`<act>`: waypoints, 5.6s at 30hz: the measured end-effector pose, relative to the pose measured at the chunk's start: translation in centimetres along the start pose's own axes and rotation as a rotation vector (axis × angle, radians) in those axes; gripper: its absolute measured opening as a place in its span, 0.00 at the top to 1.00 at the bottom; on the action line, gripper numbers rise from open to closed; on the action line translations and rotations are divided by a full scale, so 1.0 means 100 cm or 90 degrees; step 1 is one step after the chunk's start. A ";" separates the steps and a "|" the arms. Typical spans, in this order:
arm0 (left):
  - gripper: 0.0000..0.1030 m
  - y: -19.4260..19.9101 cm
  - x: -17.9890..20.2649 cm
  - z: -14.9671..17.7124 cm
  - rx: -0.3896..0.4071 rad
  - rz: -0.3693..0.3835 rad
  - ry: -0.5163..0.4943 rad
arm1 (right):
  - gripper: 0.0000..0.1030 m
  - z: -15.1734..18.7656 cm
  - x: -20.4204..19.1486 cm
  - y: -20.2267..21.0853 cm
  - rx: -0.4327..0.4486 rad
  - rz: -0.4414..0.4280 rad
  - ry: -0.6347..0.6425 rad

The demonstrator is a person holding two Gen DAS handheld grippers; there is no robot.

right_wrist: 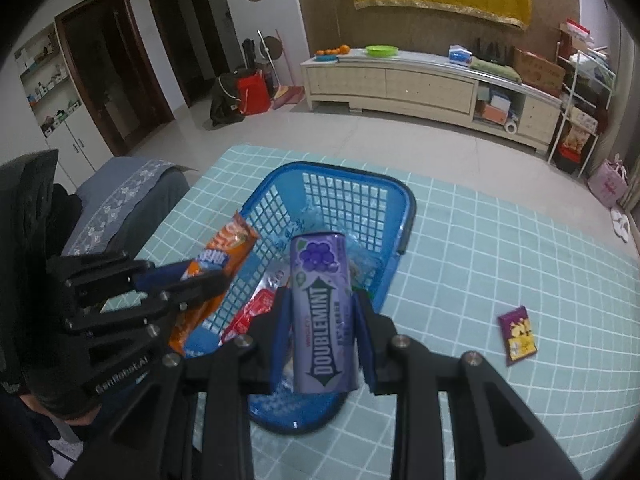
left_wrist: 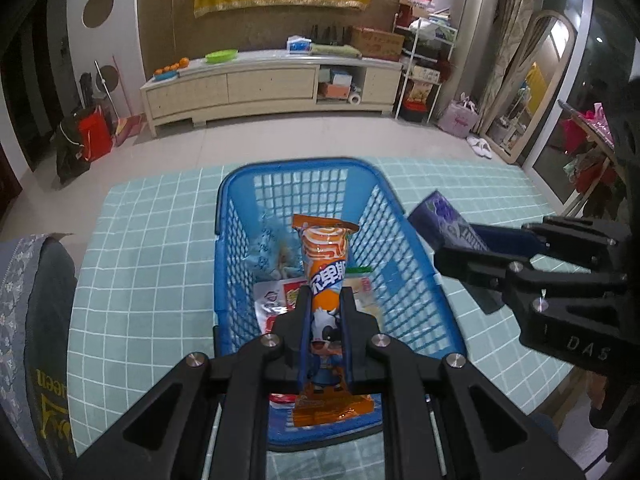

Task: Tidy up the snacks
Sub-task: 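Open the right tool to drop the gum pack while the left tool releases the stick, then move the right tool over the purple chip bag, then close the right tool on the purple chip bag, then lift the chip bag with the right tool and carry it over the basket, then open the right tool to drop the chip bag into the basket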

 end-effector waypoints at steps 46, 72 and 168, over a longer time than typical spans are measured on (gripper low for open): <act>0.44 0.015 0.012 0.008 0.000 0.025 0.004 | 0.17 0.013 0.029 0.010 0.002 0.096 -0.020; 0.28 -0.032 0.045 -0.003 -0.057 -0.033 0.082 | 0.16 0.055 0.153 0.014 -0.076 0.155 -0.059; 0.28 -0.010 -0.048 0.025 -0.048 -0.068 0.026 | 0.45 0.023 -0.025 -0.056 -0.102 0.034 0.046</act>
Point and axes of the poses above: each gripper's, at about its wrist camera, not at the fingertips, and y roughly against the way its jaws point, x to its right, z to its underside, the point moved 8 cm from there along -y, roughly the way its jaws point, and after that the axes turned 3 degrees about x, right-handed, at the moved point
